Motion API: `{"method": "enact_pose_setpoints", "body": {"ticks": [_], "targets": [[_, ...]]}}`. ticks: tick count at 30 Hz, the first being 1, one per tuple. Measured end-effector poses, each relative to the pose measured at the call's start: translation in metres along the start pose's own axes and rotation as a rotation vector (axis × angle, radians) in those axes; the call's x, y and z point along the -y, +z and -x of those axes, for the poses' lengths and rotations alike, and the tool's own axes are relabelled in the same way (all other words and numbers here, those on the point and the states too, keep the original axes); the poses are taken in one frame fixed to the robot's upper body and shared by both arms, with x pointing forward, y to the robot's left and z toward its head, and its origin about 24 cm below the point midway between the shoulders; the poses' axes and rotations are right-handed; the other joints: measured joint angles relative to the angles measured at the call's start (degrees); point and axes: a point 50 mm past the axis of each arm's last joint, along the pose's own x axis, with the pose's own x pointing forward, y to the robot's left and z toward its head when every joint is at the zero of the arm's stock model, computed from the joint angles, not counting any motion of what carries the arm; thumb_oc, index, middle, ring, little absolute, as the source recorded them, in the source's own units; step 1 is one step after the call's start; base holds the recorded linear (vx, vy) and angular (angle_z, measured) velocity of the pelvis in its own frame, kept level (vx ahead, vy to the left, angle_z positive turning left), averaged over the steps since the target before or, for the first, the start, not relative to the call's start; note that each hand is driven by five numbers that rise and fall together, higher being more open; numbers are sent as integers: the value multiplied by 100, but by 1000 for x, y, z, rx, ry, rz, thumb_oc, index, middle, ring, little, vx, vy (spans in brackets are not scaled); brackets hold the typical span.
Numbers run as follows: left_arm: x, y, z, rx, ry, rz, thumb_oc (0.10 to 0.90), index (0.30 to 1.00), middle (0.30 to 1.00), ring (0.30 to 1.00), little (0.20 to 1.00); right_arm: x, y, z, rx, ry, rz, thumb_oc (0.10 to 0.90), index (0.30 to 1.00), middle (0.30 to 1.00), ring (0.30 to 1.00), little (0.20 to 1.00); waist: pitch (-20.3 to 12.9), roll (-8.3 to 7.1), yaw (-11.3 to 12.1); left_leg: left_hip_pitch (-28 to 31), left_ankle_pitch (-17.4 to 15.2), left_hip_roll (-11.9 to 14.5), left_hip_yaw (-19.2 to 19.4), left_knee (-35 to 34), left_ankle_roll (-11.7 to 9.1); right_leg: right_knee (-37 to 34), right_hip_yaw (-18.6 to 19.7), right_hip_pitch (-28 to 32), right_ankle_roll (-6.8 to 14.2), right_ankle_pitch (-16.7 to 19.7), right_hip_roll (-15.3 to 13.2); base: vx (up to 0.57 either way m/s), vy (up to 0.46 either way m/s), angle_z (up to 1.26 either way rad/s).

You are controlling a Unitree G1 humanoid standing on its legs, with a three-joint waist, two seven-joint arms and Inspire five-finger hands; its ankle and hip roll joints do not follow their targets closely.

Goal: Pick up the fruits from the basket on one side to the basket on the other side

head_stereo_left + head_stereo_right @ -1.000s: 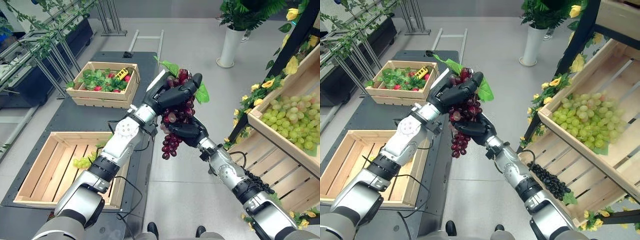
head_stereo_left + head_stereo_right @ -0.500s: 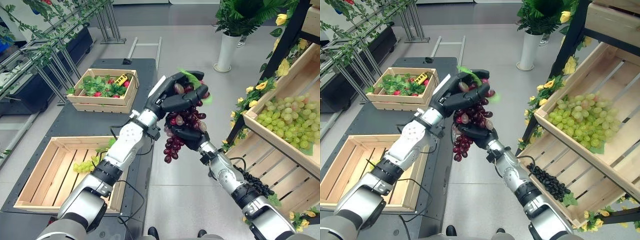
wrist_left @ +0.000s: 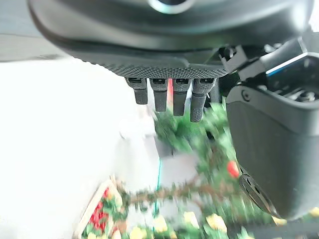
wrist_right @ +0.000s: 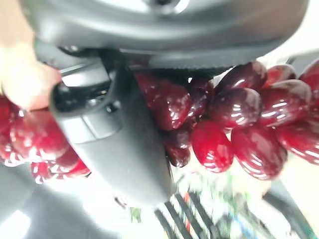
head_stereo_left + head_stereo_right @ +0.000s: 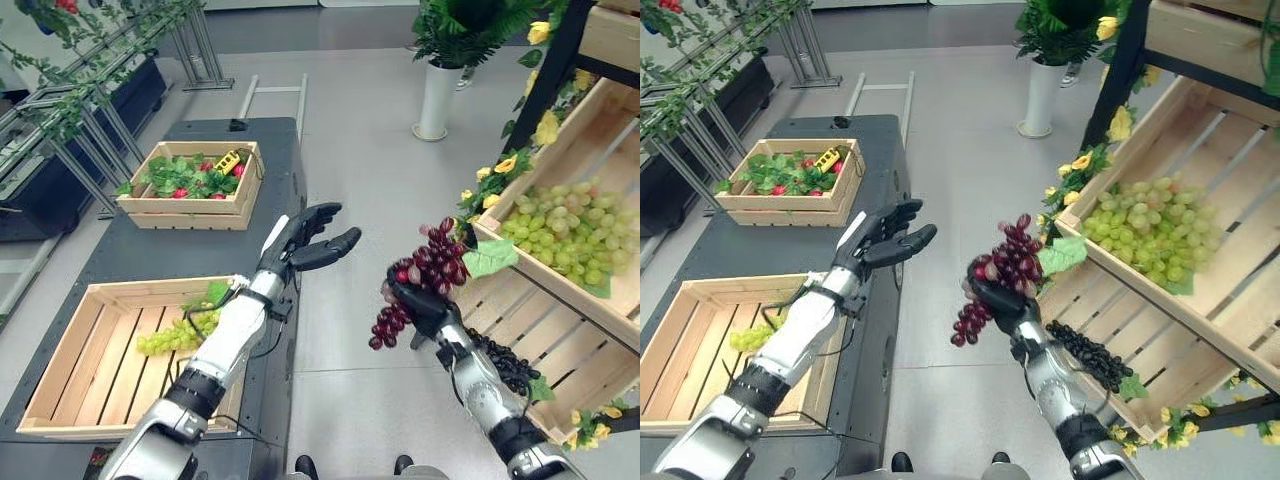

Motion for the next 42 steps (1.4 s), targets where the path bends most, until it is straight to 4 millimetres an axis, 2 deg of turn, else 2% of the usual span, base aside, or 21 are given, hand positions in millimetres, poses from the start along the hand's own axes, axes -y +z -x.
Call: {"method": "enact_pose_setpoints", "body": {"ticks": [2, 4, 7, 9, 12, 15, 17, 20, 22, 24, 26, 27, 30, 31, 33, 35, 36, 38, 42], "targets": [[-1, -15, 11, -24, 91, 49, 800, 900, 900, 900, 900, 20, -12, 21, -39, -89, 12, 400, 300, 300, 300, 300, 0, -1, -34, 6, -2, 5, 8, -1, -3, -1, 22, -9, -1, 10, 6, 12, -25, -10], [-1, -28, 20, -54, 173, 90, 800, 900, 900, 900, 900, 29, -23, 34, -82, -138, 13, 400, 300, 300, 300, 300, -24, -12, -97, 7, -5, 9, 17, -1, -7, -2, 37, -33, -1, 10, 8, 16, -40, -5], [2, -65, 38, -203, 299, 155, 800, 900, 900, 900, 900, 44, -45, 59, -172, -228, 17, 400, 300, 300, 300, 300, -68, -23, -127, 8, -9, 23, 48, -16, -13, -6, 58, -64, 1, 13, 13, 53, -70, -9], [6, -88, 52, -327, 313, 160, 800, 900, 900, 900, 900, 48, -55, 69, -217, -263, 22, 400, 300, 300, 300, 300, -95, -49, -140, 16, -10, 27, 70, -23, -14, -8, 74, -71, 1, 14, 20, 1, -93, -6], [10, -121, 80, -503, 336, 176, 800, 900, 900, 900, 900, 47, -68, 76, -258, -283, 12, 400, 300, 300, 300, 300, -150, -127, -137, -3, -20, 64, 180, -28, -27, -19, 196, -159, -9, 38, 40, -2, -95, -19], [20, -152, 116, -705, 358, 232, 800, 900, 900, 900, 900, 45, -81, 79, -328, -322, 21, 400, 300, 300, 300, 300, -227, -280, -137, -56, -19, 95, 243, -1, -40, -21, 247, -251, -24, 51, 68, 6, -86, -11], [22, -160, 131, -754, 360, 263, 800, 900, 900, 900, 900, 45, -85, 79, -342, -341, 9, 400, 300, 300, 300, 300, -244, -351, -109, -98, -10, 102, 300, 1, -53, -23, 328, -329, -46, 76, 101, -12, -85, -15], [22, -162, 137, -769, 365, 291, 800, 900, 900, 900, 900, 45, -81, 73, -332, -359, 20, 400, 300, 300, 300, 300, -208, -413, -76, -258, 10, 107, 308, 28, -75, -3, 480, -552, -77, 152, 138, -112, -61, -23], [20, -159, 129, -745, 355, 281, 800, 900, 900, 900, 900, 44, -72, 61, -306, -354, 42, 400, 300, 300, 300, 300, -85, -424, 34, -366, 12, 108, 209, 29, -82, -4, 628, -755, -95, 259, 157, -55, 4, -46], [20, -155, 120, -721, 343, 282, 800, 900, 900, 900, 900, 44, -62, 51, -274, -356, 54, 400, 300, 300, 300, 300, 82, -411, 12, -412, 20, 95, 133, 28, -89, -5, 642, -777, -85, 303, 148, -94, 35, -14], [20, -143, 96, -655, 282, 260, 800, 900, 900, 900, 900, 49, -39, 38, -228, -364, 107, 400, 300, 300, 300, 300, 351, -349, 20, -594, 55, 115, 104, 29, -74, -3, 559, -860, -57, 325, 120, -58, 40, 27], [22, -130, 77, -589, 234, 251, 800, 900, 900, 900, 900, 54, -16, 27, -175, -388, 148, 400, 300, 300, 300, 300, 544, -271, 14, -737, 143, 97, -6, 8, -25, -1, 452, -989, -41, 379, 102, -35, 40, 35], [22, -117, 63, -524, 199, 247, 800, 900, 900, 900, 900, 57, 18, 11, -86, -431, 197, 400, 300, 300, 300, 300, 844, -156, 25, -863, 191, 91, -16, 45, -53, 11, 398, -1071, -71, 413, 109, -118, 65, 12], [20, -109, 54, -485, 180, 233, 800, 900, 900, 900, 900, 55, 40, 0, -41, -440, 254, 400, 300, 300, 300, 300, 996, -113, -5, -1043, 190, 104, -57, 141, -52, 80, 347, -1219, -74, 409, 102, -107, 22, 14], [16, -94, 36, -423, 158, 211, 800, 900, 900, 900, 900, 52, 70, -13, 49, -469, 290, 400, 300, 300, 300, 300, 1293, -100, 7, -1316, 217, 132, -154, 328, -24, 172, 294, -1406, -152, 456, 115, -135, -1, 20], [10, -73, 13, -350, 135, 161, 800, 900, 900, 900, 900, 42, 105, -29, 134, -471, 343, 400, 300, 300, 300, 300, 1768, -112, 23, -1725, -6, 251, -187, 961, -10, 659, 223, -1714, -233, 287, 110, -114, 1, 21], [8, -65, 4, -321, 131, 147, 800, 900, 900, 900, 900, 37, 118, -35, 171, -471, 362, 400, 300, 300, 300, 300, 1858, -120, 18, -2026, -110, 330, -185, 1276, 9, 904, 163, -1951, -260, 181, 111, -100, 12, 20], [7, -58, -3, -298, 126, 135, 800, 900, 900, 900, 900, 32, 128, -40, 200, -470, 370, 400, 300, 300, 300, 300, 1958, -143, 39, -2304, -287, 435, -186, 1714, 2, 1358, 130, -2209, -314, -14, 110, -46, 13, 10], [14, -58, -4, -302, 96, 132, 800, 900, 900, 900, 900, 33, 140, -41, 212, -491, 411, 400, 300, 300, 300, 300, 1988, -186, 57, -2665, -815, 540, -313, 2743, 26, 2630, 75, -2640, -324, -699, -69, -19, 29, 8]]}}
